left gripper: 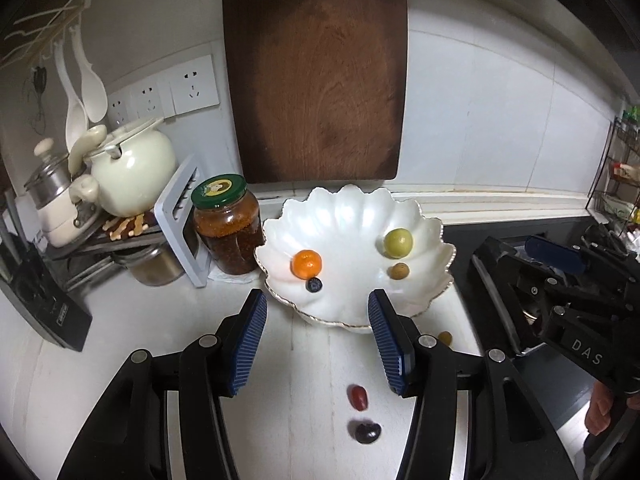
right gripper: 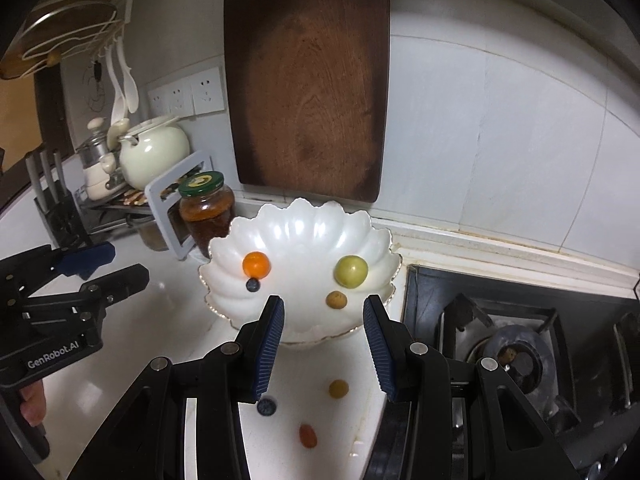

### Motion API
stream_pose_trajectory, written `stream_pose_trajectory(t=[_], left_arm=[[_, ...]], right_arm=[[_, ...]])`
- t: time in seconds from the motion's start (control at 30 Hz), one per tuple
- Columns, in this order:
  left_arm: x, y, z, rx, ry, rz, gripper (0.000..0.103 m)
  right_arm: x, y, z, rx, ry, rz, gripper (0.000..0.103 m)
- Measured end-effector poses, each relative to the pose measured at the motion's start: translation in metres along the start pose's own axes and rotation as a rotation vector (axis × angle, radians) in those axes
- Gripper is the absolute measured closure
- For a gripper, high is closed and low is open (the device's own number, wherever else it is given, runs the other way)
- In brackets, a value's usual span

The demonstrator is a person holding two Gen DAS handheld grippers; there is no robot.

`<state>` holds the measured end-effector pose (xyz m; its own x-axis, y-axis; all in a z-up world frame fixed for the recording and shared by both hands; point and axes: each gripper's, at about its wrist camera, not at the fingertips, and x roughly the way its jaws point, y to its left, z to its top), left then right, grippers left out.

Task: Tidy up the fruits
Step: 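Withdraw both tools from the bowl toward the remaining fruits, then move the left tool over the dark cherry while the right tool approaches the brown oval date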

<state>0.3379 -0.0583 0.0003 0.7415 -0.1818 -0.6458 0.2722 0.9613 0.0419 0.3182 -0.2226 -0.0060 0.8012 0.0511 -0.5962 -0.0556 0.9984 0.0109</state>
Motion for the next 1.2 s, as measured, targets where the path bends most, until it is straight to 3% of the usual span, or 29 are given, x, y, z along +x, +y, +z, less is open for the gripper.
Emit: stream_pose_trajectory(t=[0.67, 1.2], left_arm=[[-0.033, -0.016, -0.050, -0.001, -0.011, -0.036, 0.050], [-0.016, -0.027, -0.097, -0.028, 0.107, -0.096, 0.050]], right_arm=[[-0.035, 0.007, -0.043, -0.013, 0.000, 0.054, 0.061], [-0.016, 0.009, -0.090, 0.011, 0.164, 0.124, 0.061]])
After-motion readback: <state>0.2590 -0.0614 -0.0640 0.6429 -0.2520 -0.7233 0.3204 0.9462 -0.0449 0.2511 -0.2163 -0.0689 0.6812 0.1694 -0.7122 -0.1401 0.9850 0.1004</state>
